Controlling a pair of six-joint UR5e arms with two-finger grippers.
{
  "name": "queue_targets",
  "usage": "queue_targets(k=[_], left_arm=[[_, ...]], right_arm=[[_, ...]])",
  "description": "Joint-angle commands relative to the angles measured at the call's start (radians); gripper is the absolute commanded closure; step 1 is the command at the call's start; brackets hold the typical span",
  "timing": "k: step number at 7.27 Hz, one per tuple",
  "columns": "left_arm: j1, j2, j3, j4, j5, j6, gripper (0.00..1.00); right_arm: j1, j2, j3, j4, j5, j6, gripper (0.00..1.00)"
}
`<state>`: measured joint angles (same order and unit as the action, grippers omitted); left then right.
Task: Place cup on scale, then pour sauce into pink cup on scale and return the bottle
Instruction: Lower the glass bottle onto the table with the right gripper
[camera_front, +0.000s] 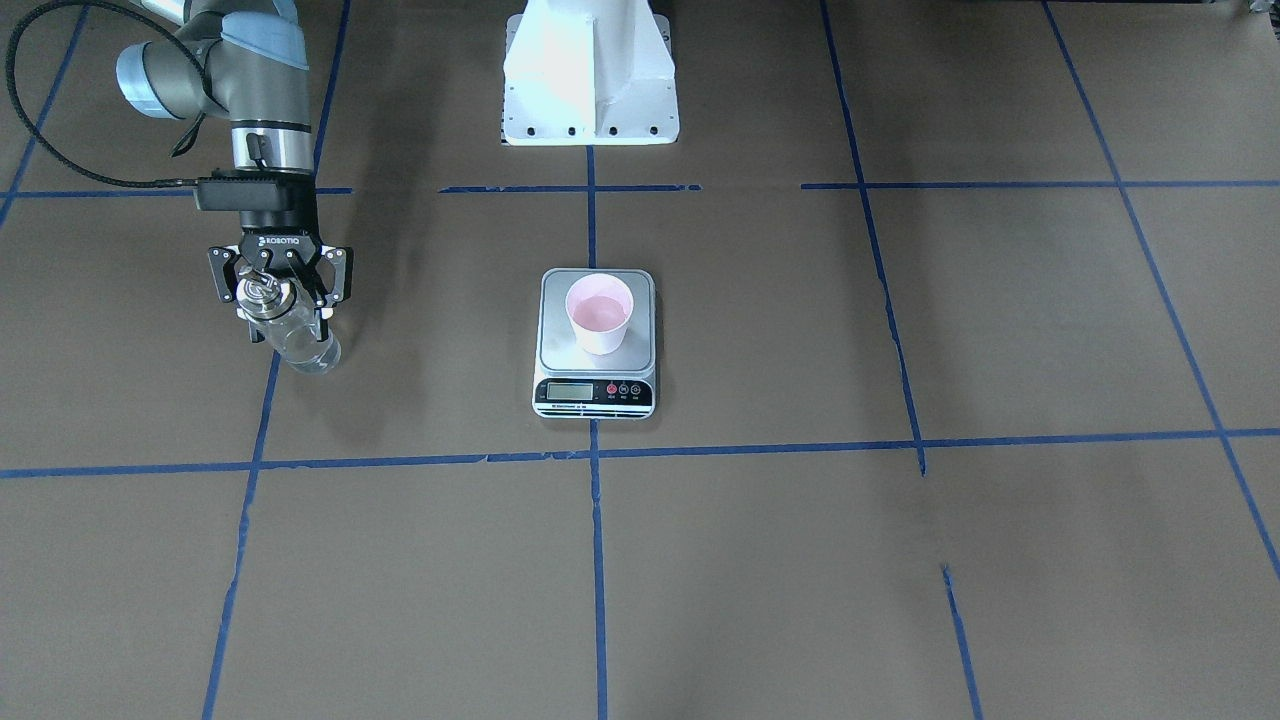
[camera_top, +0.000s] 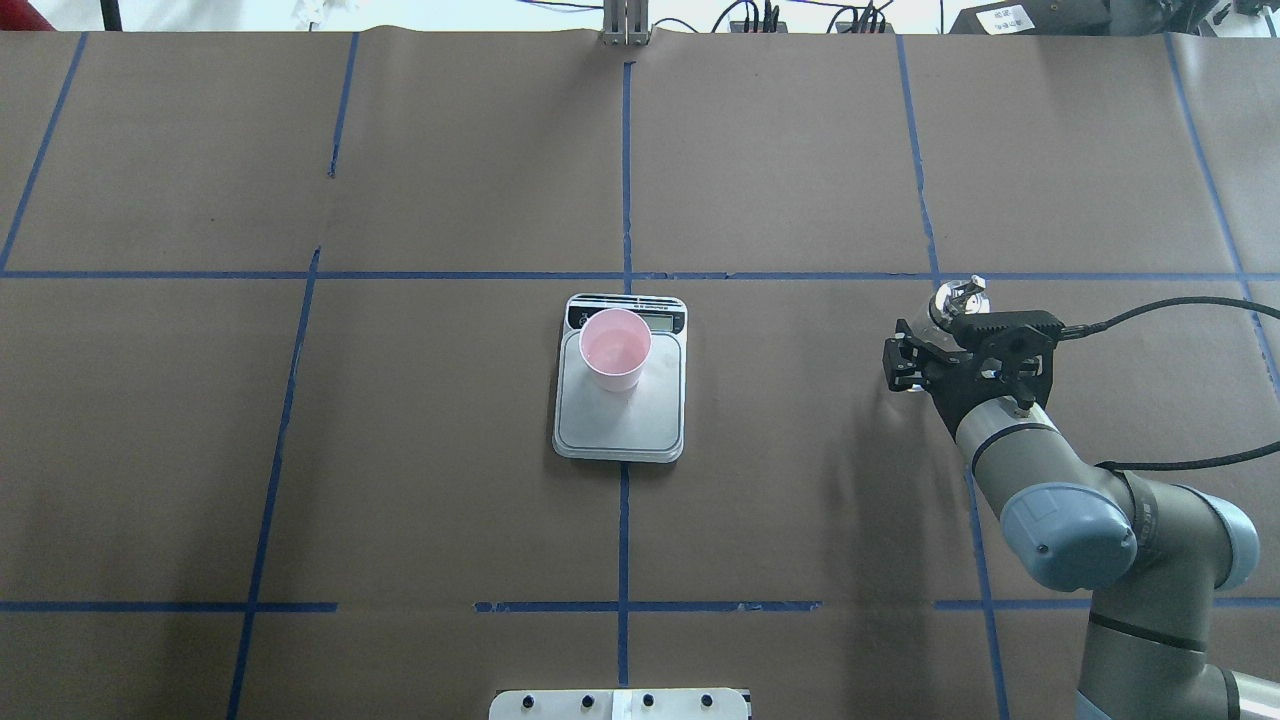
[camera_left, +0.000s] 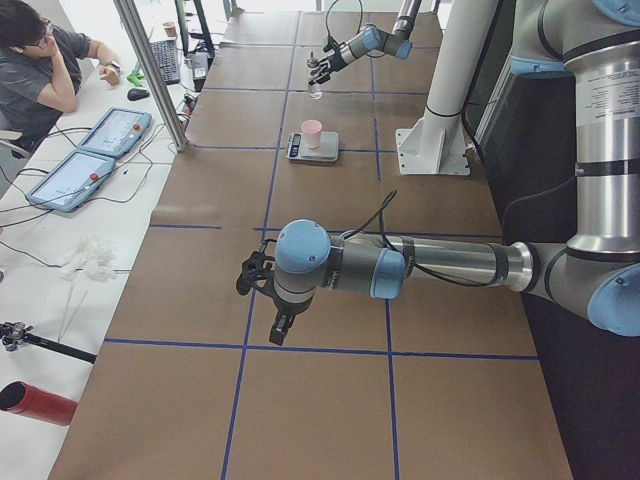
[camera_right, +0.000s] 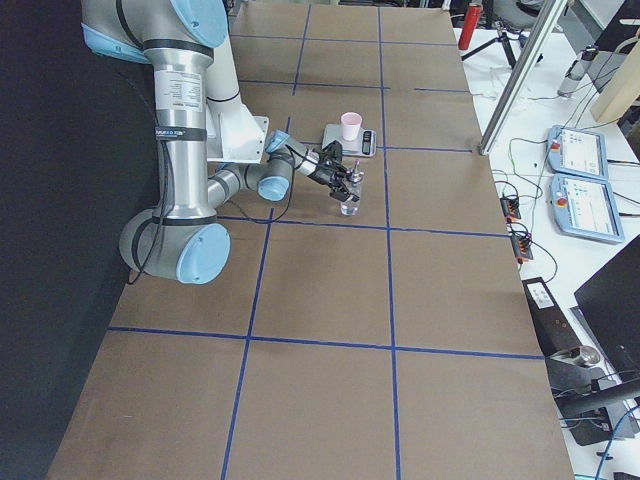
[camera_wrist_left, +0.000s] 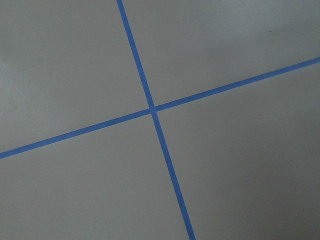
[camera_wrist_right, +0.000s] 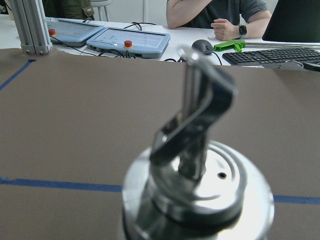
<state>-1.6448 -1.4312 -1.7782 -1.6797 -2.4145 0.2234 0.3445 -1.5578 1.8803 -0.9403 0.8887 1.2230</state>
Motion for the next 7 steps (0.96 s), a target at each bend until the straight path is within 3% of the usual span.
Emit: queue_targets(k=[1,3,4,5,6,7], left_arm=[[0.0,0.0,0.0,0.0,0.0,0.001,0.0],[0.0,0.0,0.002,0.0,0.0,0.001,0.0],[0.0,0.0,0.0,0.0,0.0,0.001,0.0],[0.0,0.0,0.002,0.0,0.0,0.001,0.0],[0.0,0.0,0.0,0.0,0.0,0.002,0.0],[0.0,0.0,0.0,0.0,0.0,0.002,0.0]], right_arm=[[0.002,-0.007,-0.027,0.028,-0.004,-0.005,1.0],[0.002,-0.008,-0.03,0.026,-0.007,-0.005,0.94],[0.002,-0.008,-0.03,0.026,-0.017,-0.005,0.66],[0.001,-0.008,-0.03,0.026,-0.025,-0.005,0.12],[0.002,-0.008,-0.036,0.026,-0.03,-0.005,0.0],[0.001,-0.008,-0.035,0.026,-0.028,-0.005,0.0]])
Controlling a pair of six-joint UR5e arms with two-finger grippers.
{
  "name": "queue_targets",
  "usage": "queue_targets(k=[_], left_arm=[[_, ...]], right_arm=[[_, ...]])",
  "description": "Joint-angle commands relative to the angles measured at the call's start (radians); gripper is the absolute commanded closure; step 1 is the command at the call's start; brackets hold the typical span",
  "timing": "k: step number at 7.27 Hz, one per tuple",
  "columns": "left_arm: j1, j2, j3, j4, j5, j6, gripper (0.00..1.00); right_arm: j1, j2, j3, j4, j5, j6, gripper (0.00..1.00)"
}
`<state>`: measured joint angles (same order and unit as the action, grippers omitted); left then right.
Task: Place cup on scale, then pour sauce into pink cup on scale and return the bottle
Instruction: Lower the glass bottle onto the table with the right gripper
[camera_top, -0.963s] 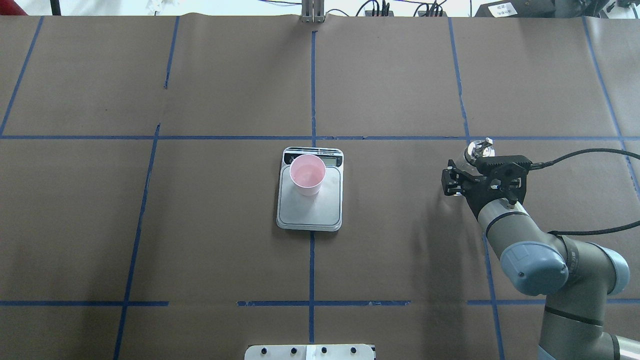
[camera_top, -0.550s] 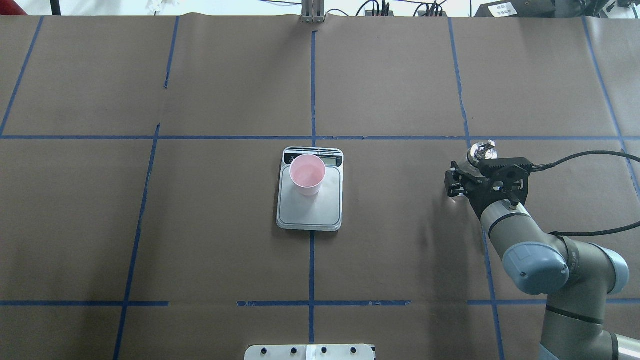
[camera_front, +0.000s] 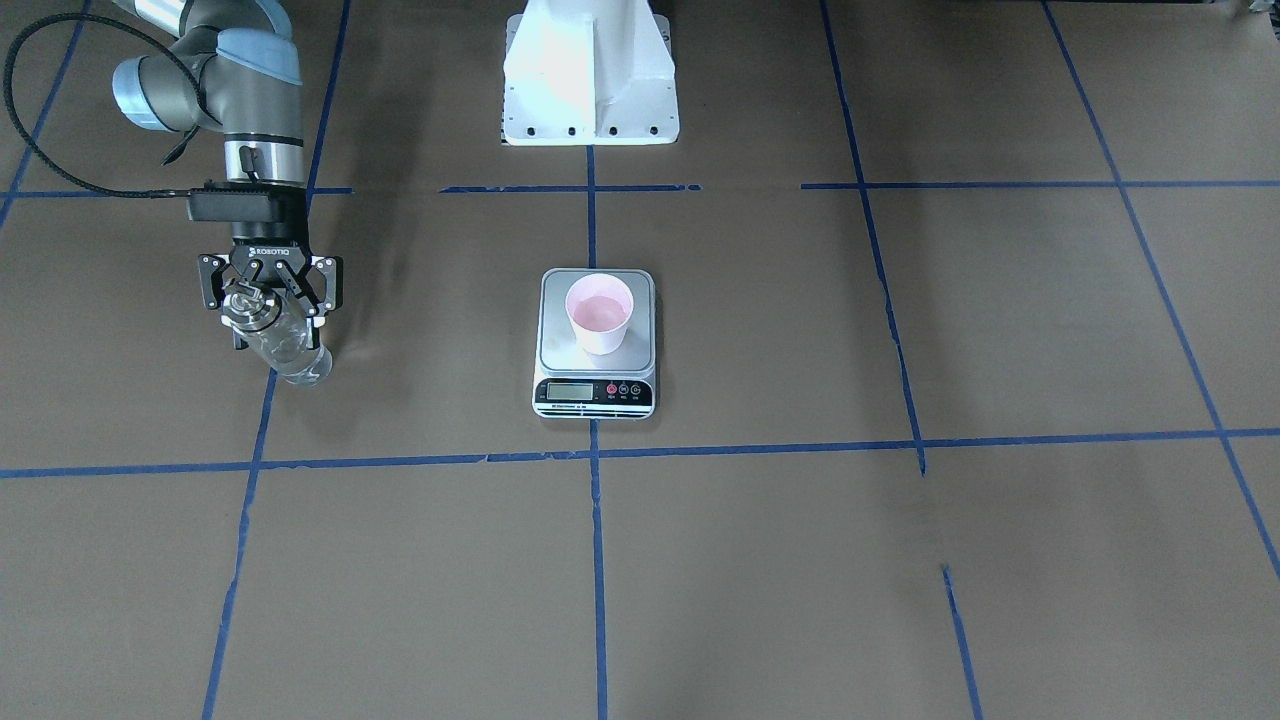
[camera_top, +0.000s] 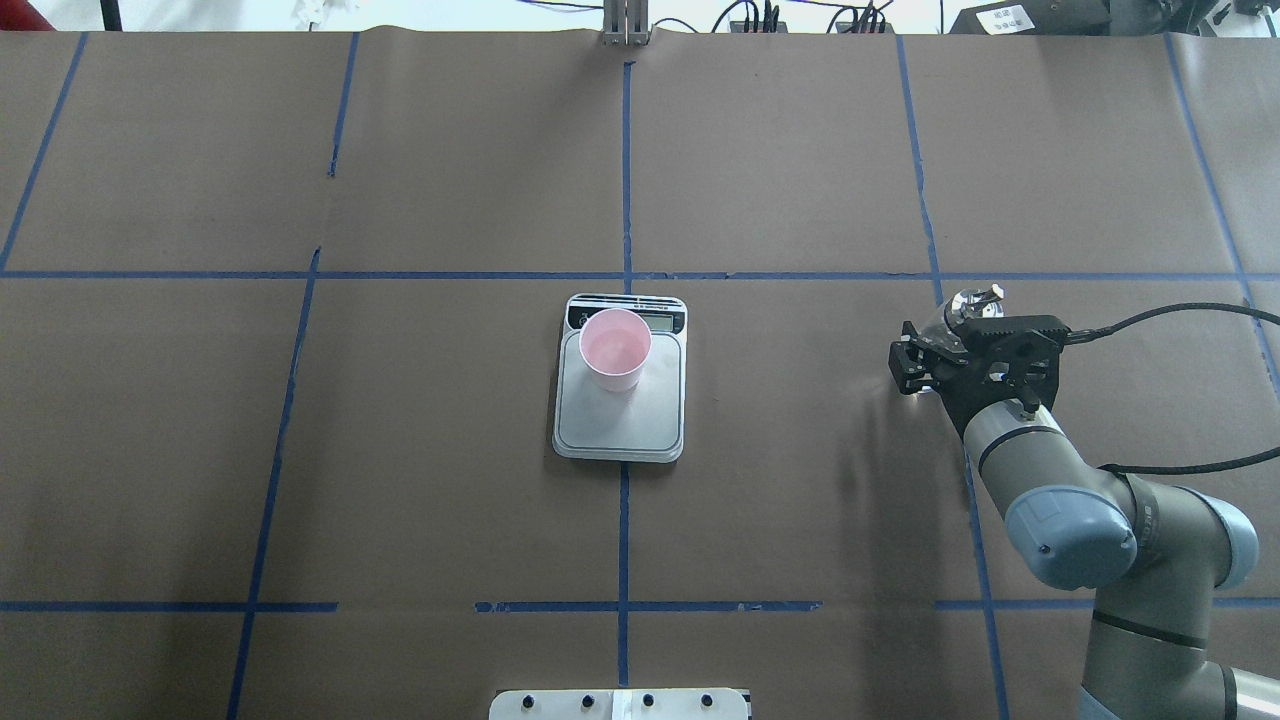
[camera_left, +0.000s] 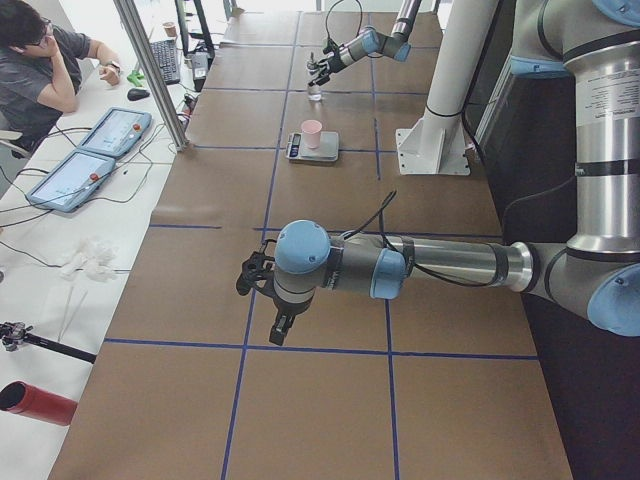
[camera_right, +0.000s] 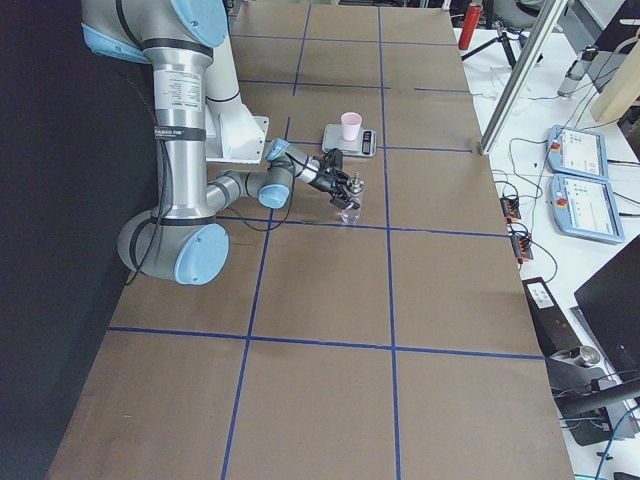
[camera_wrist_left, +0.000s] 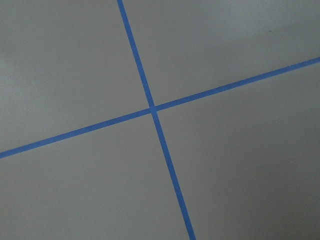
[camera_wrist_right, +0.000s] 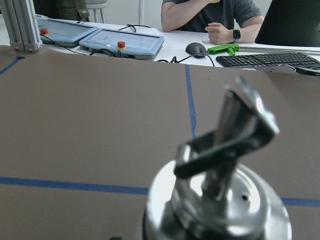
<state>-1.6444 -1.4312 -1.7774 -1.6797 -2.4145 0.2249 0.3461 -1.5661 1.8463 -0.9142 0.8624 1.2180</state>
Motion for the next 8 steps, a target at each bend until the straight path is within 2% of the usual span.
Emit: queue_targets(k=[1,5,8], left_arm=[[0.0,0.0,0.0,-0.005,0.0,0.001,0.0],[0.0,0.0,0.0,-0.005,0.0,0.001,0.0],[0.0,0.0,0.0,-0.005,0.0,0.004,0.0]], right_arm=[[-0.001,0.001,0.001,0.0,-0.003,0.0,0.0],[-0.027,-0.018,0.011,0.015,-0.012,0.012,0.0],[-0.143,-0.147,0.022,0.19,-0.095,0.014,0.0]])
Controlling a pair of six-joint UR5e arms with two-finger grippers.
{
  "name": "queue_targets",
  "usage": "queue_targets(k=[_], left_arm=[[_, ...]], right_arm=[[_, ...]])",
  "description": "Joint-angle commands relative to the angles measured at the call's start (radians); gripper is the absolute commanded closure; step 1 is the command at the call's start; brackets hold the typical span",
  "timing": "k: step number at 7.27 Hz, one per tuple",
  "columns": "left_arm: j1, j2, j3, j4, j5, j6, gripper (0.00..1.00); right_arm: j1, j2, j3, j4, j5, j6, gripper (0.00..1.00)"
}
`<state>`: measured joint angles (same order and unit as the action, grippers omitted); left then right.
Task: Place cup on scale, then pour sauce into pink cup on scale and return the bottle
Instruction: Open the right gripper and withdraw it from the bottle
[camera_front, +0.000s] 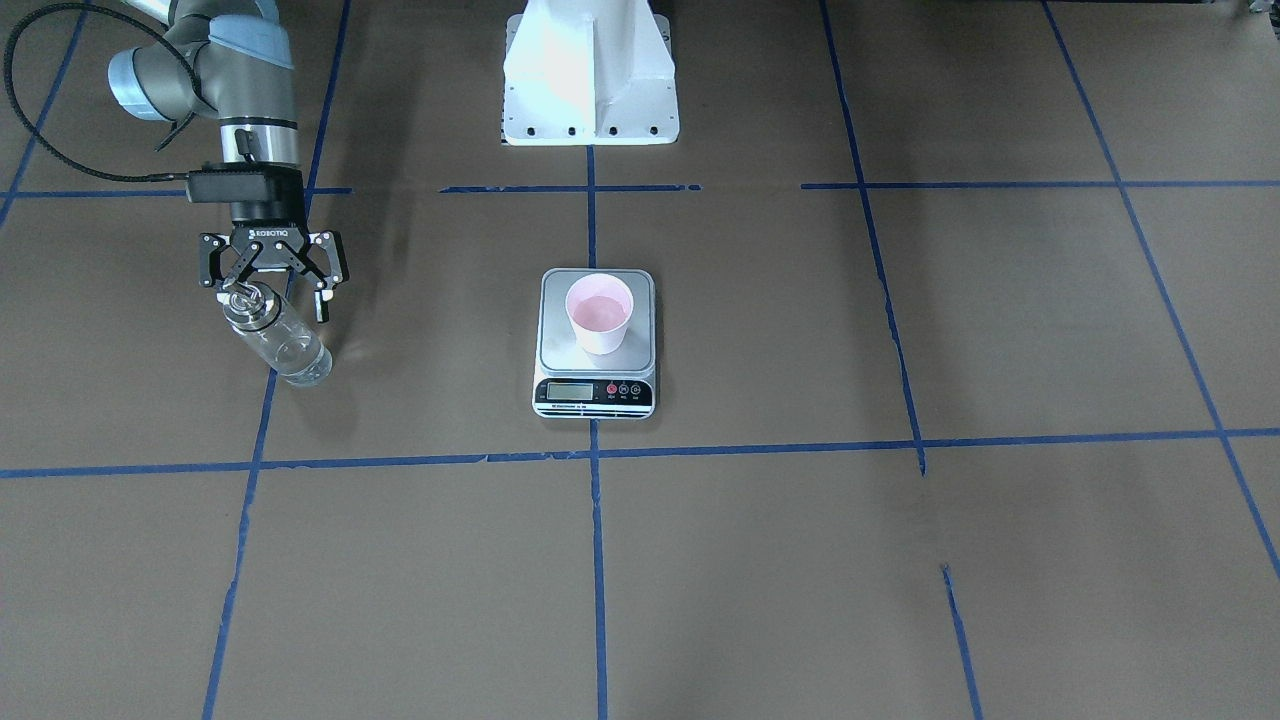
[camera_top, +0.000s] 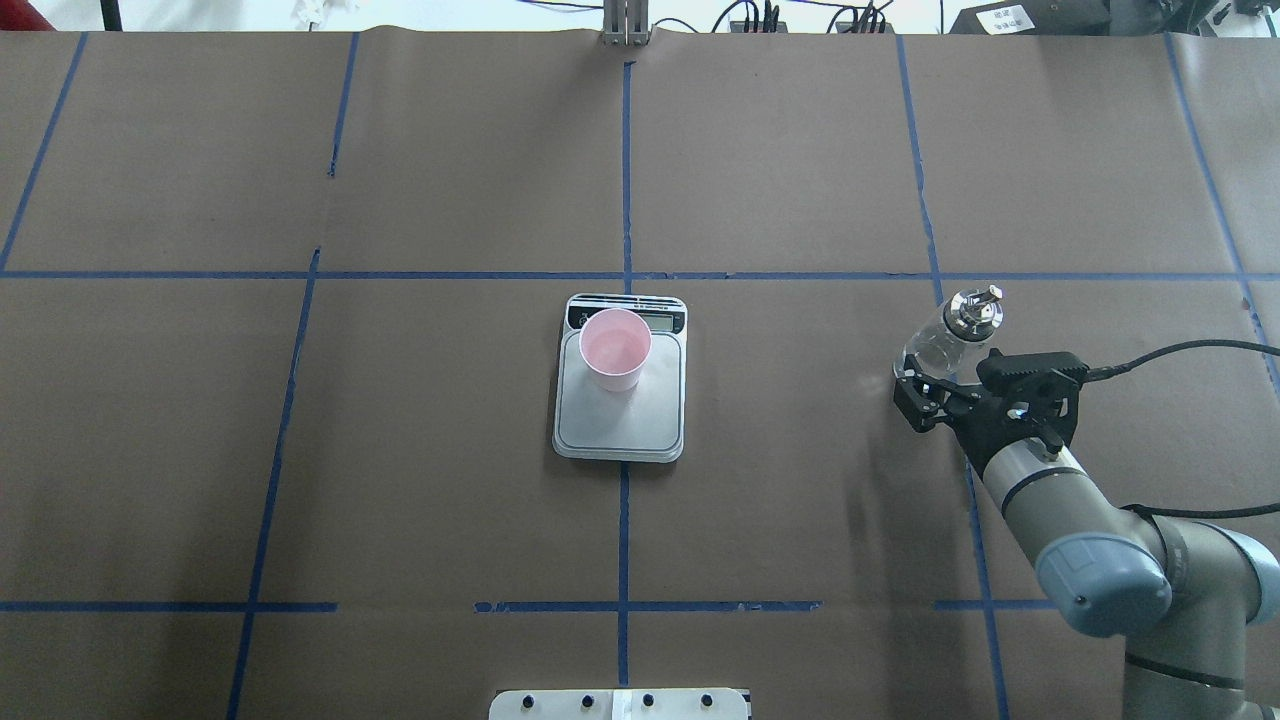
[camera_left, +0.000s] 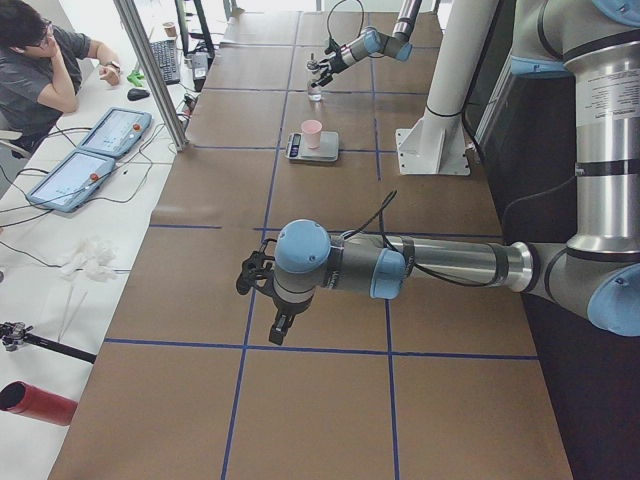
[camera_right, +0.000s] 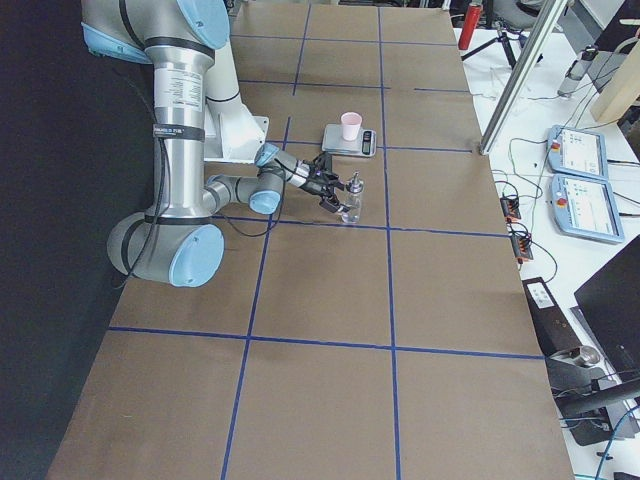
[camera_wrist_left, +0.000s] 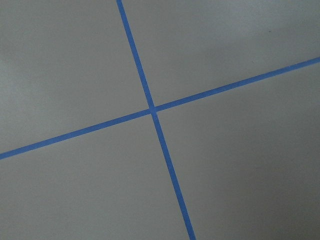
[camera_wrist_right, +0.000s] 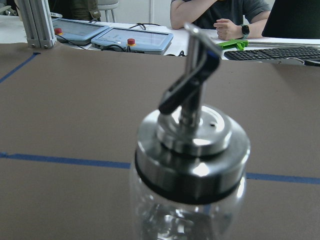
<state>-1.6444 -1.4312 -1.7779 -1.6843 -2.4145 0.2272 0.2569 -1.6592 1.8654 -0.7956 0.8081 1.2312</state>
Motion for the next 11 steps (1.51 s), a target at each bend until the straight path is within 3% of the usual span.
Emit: queue_targets(k=[1,4,5,9,11], left_arm=[[0.0,0.002,0.0,0.0,0.0,0.001,0.0],[0.0,0.003,0.0,0.0,0.0,0.001,0.0],[0.0,0.003,0.0,0.0,0.0,0.001,0.0],[0.0,0.003,0.0,0.0,0.0,0.003,0.0],[0.0,0.003,-0.002,0.0,0.0,0.003,0.0]], right_arm=[[-0.082,-0.063,0.003,0.082,-0.061,0.001,0.0],[-0.05,-0.241,0.032,0.266,0.063,-0.132,0.0],[0.072,-0.247,0.017,0.307,0.177,-0.229,0.0],[0.656,-0.248,0.005,0.305,0.867,-0.525,0.0],[0.979,-0.232,-0.008,0.178,1.21,-0.725,0.0]])
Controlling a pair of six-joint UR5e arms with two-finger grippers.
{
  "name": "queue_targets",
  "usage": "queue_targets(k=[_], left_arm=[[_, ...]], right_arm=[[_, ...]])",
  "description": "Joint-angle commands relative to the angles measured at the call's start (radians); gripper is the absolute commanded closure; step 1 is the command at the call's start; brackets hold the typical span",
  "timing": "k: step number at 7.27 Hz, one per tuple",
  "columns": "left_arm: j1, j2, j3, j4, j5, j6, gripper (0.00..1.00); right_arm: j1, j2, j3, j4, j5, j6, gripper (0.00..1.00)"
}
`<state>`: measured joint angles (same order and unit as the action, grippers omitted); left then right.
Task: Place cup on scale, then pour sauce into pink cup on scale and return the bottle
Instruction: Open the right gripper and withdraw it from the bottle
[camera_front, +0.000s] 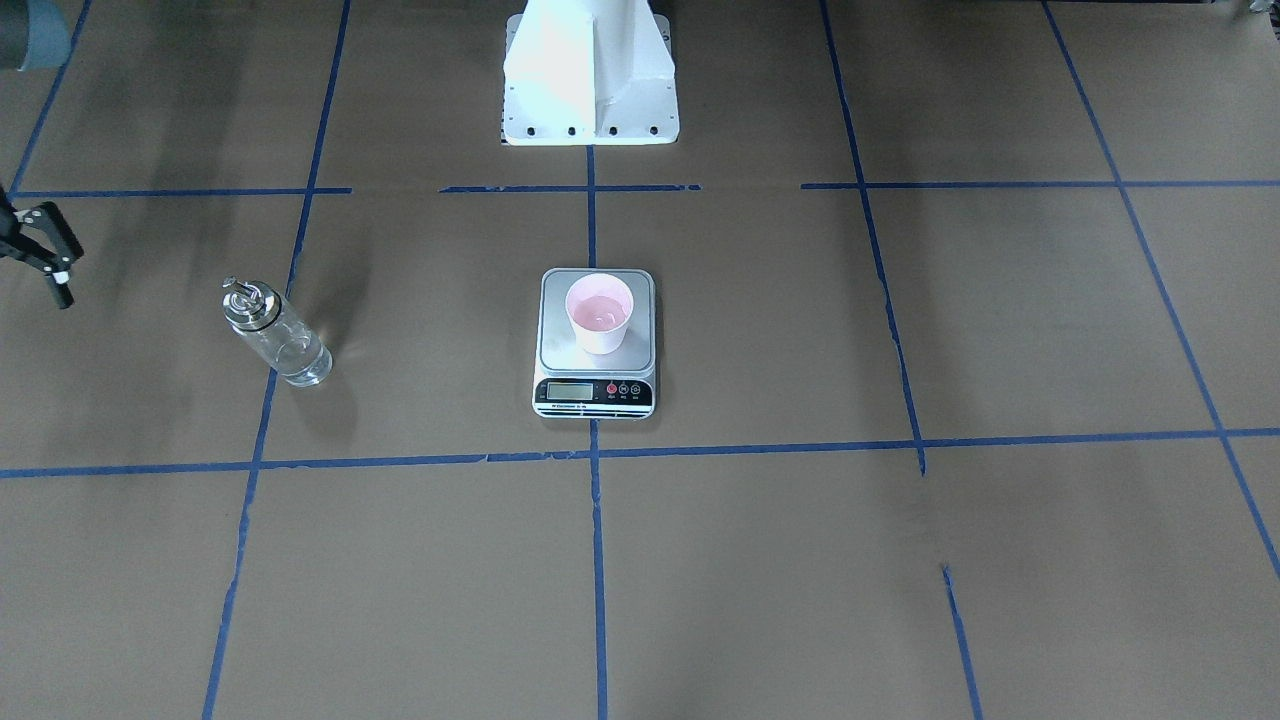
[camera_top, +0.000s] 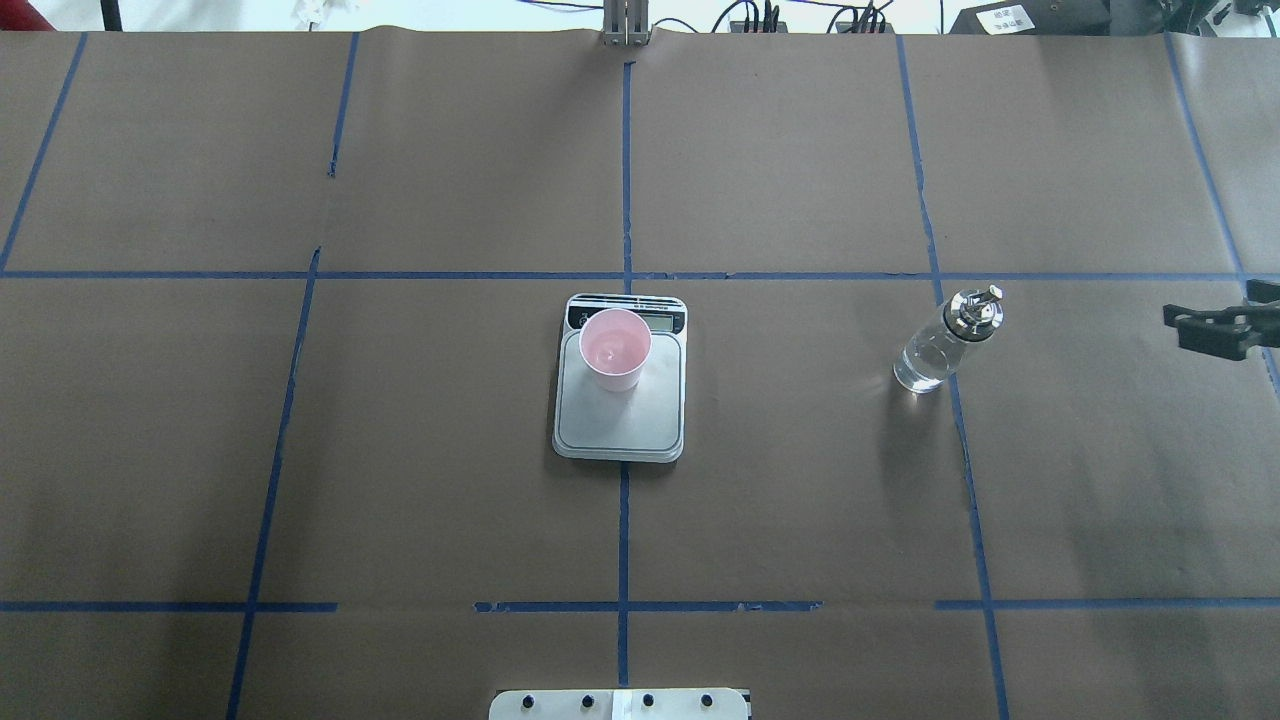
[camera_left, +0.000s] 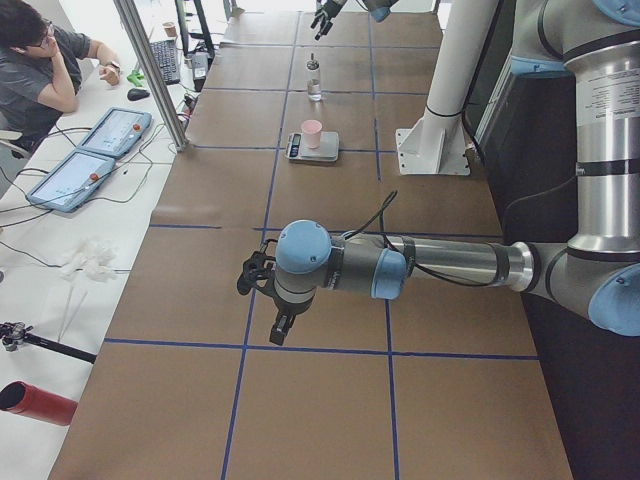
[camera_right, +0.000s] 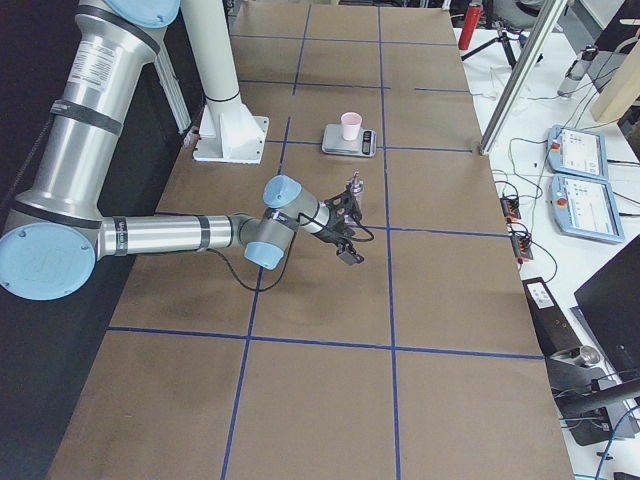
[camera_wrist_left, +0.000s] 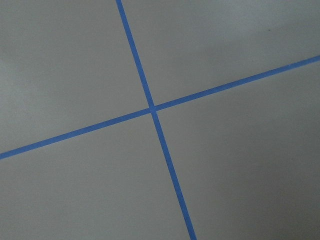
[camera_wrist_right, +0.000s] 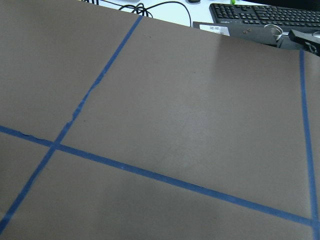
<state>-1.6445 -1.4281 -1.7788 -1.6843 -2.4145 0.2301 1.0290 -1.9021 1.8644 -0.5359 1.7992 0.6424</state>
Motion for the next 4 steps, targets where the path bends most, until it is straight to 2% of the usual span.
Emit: queue_targets(k=[1,2,4], left_arm=[[0.0,0.0,-0.001,0.0,0.0,0.0,0.0],[0.0,0.0,-0.001,-0.002,0.0,0.002,0.0],[0.0,0.0,-0.001,-0.002,0.0,0.002,0.0]], right_arm=[[0.364,0.046,-0.004,-0.231,0.362,-0.293,0.0],[0.45,0.095,-0.001,-0.407,0.434,-0.432,0.0],[0.513,0.184,0.001,-0.722,0.442,-0.623,0.0]])
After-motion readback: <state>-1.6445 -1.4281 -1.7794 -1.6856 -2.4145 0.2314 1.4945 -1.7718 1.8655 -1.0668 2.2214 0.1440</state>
